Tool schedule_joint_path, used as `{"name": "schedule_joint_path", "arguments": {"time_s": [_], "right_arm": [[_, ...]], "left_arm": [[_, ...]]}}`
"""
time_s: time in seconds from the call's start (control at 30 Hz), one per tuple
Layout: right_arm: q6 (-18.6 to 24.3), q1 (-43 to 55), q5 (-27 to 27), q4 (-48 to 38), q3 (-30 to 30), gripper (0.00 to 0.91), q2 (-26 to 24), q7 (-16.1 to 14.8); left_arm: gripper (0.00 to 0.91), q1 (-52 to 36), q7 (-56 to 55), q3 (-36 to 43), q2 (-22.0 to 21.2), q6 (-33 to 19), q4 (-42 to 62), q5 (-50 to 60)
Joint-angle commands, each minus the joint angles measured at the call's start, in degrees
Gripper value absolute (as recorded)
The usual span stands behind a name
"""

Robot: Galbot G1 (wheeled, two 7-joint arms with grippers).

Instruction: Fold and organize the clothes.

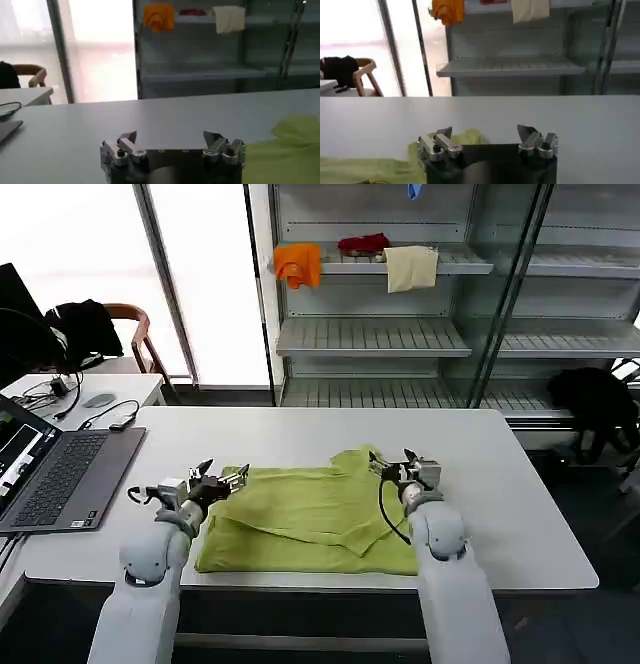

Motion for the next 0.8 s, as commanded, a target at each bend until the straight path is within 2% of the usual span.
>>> {"name": "schedule_joint_path", "arguments": {"time_s": [0.03,0.2,0.23,0.27,0.37,0.4,0.43,0.47,0.5,0.53,0.57,0.6,0.67,0.8], "right_arm": [[0.0,8.7,-3.0,-14.1,-0.1,0.907,3.9,-0.1],[0.0,9.5,-3.2,-15.4,-0.2,0.907,3.9,-0.1],[0.0,9.6,-3.5,-15.6,0.0,0.907,3.9,-0.1],[0.0,9.6,-3.6,-15.7,0.0,0.907,3.9,-0.2],[0.0,9.7,-4.0,-16.1,-0.3,0.887,3.9,-0.4],[0.0,9.7,-4.0,-16.1,-0.4,0.796,3.9,-0.4],[0.0,9.6,-4.2,-16.2,-0.5,0.665,3.9,-0.5],[0.0,9.5,-4.4,-16.3,-0.5,0.494,3.9,-0.7],[0.0,9.4,-4.9,-16.3,-0.4,0.413,3.9,-0.9],[0.0,9.3,-5.2,-16.4,-0.4,0.262,3.9,-1.1],[0.0,9.1,-6.0,-16.5,-0.5,0.202,3.9,-1.4],[0.0,9.0,-6.2,-16.5,-0.6,0.081,3.9,-1.4],[0.0,8.7,-6.8,-16.5,-0.7,0.0,3.9,-1.7],[0.0,8.0,-7.6,-16.4,-0.9,0.0,3.9,-2.2]], "left_arm": [[0.907,-7.4,1.8,1.5,0.2,0.3,13.0,5.4],[0.907,-7.3,2.2,1.4,0.5,0.3,13.3,6.1],[0.887,-7.3,2.3,1.4,0.5,0.3,13.5,6.1],[0.806,-7.3,2.3,1.3,0.4,0.3,13.7,6.1],[0.766,-7.4,2.5,1.3,0.3,0.3,13.9,6.0],[0.725,-7.4,2.6,1.2,0.3,0.3,14.0,6.0],[0.715,-7.4,2.6,1.2,0.3,0.3,14.1,6.0],[0.595,-7.4,2.6,1.1,0.2,0.2,14.2,5.9],[0.544,-7.5,2.7,1.1,0.2,0.2,14.3,5.9],[0.453,-7.4,2.7,1.1,0.2,0.2,14.3,5.9],[0.423,-7.3,2.8,1.1,0.2,0.3,14.3,5.9],[0.383,-7.3,2.9,1.0,0.2,0.2,14.3,5.8],[0.353,-7.1,3.1,0.9,0.1,0.2,14.2,5.7],[0.333,-6.7,3.3,0.7,0.1,0.3,14.0,5.1]]}}
